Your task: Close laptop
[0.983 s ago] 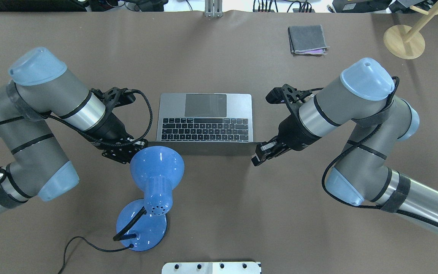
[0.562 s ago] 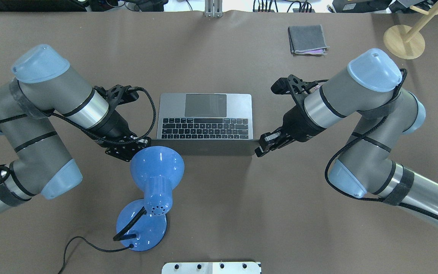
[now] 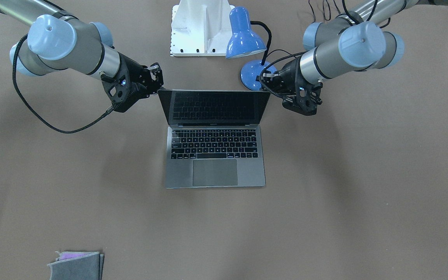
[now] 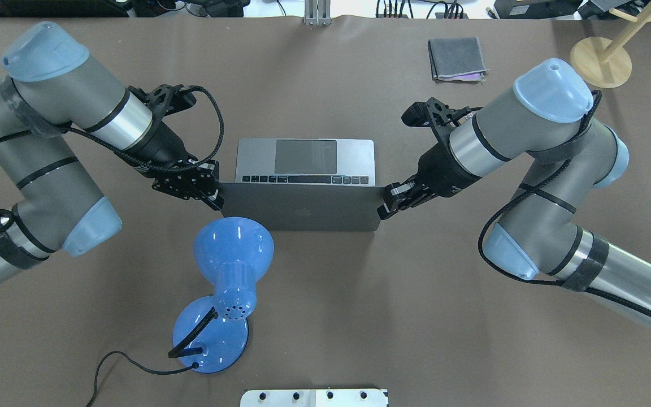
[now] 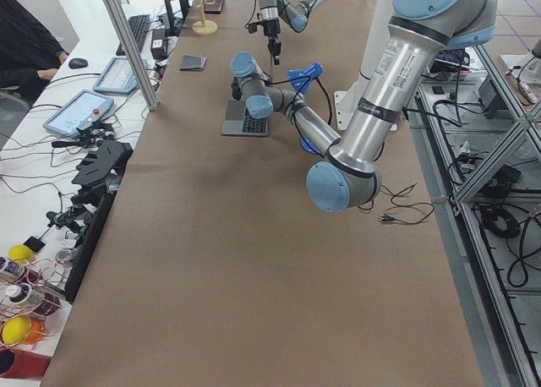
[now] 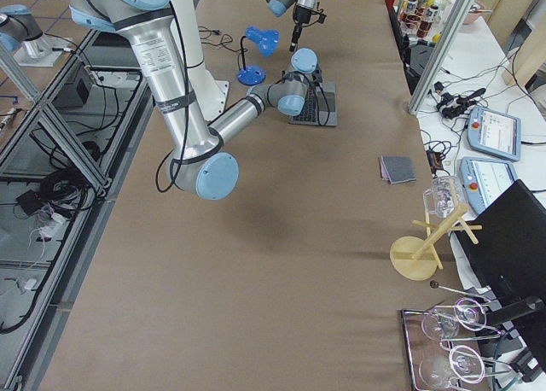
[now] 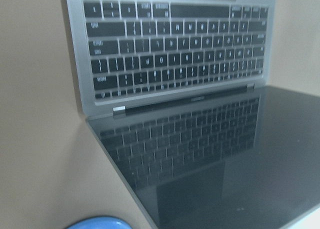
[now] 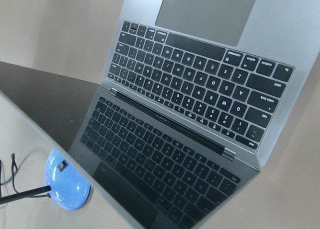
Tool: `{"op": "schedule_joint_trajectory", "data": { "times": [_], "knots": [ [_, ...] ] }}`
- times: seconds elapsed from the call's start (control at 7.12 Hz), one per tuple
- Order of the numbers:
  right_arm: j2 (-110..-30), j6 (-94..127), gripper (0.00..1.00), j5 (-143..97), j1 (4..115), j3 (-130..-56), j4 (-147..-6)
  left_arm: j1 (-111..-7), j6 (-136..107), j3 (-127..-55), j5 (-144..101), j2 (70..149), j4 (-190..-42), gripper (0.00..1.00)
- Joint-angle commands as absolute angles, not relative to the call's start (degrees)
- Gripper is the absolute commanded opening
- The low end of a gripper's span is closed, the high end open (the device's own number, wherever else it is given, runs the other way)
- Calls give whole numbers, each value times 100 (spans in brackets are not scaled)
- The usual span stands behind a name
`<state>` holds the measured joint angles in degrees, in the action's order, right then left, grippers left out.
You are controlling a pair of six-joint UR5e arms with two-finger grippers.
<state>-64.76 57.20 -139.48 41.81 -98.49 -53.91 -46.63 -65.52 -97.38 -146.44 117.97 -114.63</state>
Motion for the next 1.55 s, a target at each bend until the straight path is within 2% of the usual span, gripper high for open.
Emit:
{"op": "schedule_joint_trajectory", "data": {
  "times": [0.0, 1.4],
  "knots": [
    [-6277, 5695, 0, -13957, 4367, -9591, -5388, -4799, -6548, -9266, -14608, 12153, -11470, 0],
    [-5265, 5493, 0, -13729, 4641, -7911, -5353, -4781, -6144, -7728, -13748, 12848, -11918, 0]
  ]
}}
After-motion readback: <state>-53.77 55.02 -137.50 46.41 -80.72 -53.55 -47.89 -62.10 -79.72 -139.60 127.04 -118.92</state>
